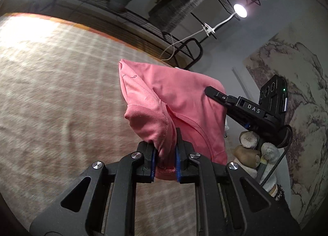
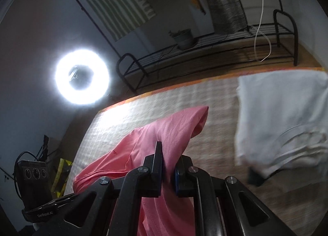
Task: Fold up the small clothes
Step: 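Lift the pink bundle with both tools and carry it onto the clothes stack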
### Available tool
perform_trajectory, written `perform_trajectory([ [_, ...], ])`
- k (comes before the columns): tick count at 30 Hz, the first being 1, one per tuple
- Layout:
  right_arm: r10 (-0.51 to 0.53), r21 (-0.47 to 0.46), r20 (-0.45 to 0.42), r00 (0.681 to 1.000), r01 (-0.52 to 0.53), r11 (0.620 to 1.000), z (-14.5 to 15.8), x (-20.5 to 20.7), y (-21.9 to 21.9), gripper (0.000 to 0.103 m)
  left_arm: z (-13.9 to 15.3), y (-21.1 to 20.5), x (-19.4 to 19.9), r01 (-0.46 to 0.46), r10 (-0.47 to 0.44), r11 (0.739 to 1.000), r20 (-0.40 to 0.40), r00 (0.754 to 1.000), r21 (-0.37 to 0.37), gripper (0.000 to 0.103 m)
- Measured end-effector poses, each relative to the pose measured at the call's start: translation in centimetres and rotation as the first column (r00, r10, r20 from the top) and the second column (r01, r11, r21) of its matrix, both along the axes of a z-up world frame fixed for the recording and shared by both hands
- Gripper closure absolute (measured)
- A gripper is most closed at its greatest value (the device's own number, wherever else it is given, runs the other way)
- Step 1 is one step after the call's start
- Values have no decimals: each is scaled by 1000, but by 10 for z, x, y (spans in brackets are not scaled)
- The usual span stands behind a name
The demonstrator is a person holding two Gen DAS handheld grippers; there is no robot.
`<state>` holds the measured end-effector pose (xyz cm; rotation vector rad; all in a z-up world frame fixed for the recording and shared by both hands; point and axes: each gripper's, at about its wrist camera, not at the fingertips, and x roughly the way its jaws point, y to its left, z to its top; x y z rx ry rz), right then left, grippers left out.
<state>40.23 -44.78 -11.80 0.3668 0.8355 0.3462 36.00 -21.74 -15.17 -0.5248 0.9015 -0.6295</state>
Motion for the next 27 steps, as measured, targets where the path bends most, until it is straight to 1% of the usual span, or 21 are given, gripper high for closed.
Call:
perform_trajectory([
  [4, -36, -25, 46, 998, 37, 999, 16, 4, -43, 97, 10, -47, 14, 34, -34, 999, 36, 999, 7, 91],
  [8, -69, -42, 93, 993, 73, 996, 28, 13, -88, 97, 16, -103, 35, 69, -70, 998, 79, 994, 15, 91],
  [12, -107, -45, 125, 986, 114, 993, 31, 30, -134, 97, 12, -151, 51, 95, -97, 995, 99, 990, 23, 91],
  [14, -126, -30, 135, 983, 131, 991, 29, 39, -156, 97, 7, -176, 62, 107, -110, 994, 106, 988, 33, 91],
  [16, -144, -29, 140, 980, 150, 988, 27, 48, -177, 97, 1, -194, 72, 113, -117, 993, 107, 987, 42, 91],
  [18, -157, -38, 143, 977, 164, 986, 24, 56, -194, 97, -7, -216, 81, 115, -120, 992, 107, 987, 56, 91],
  [22, -158, -70, 138, 978, 168, 983, 12, 74, -221, 97, -25, -242, 92, 119, -128, 988, 91, 988, 98, 91],
  [25, -167, -80, 115, 979, 177, 981, -4, 86, -237, 97, -33, -255, 91, 116, -130, 982, 85, 988, 152, 91],
  [27, -174, -87, 100, 980, 183, 979, -15, 92, -244, 97, -36, -259, 89, 107, -126, 974, 81, 989, 202, 91],
])
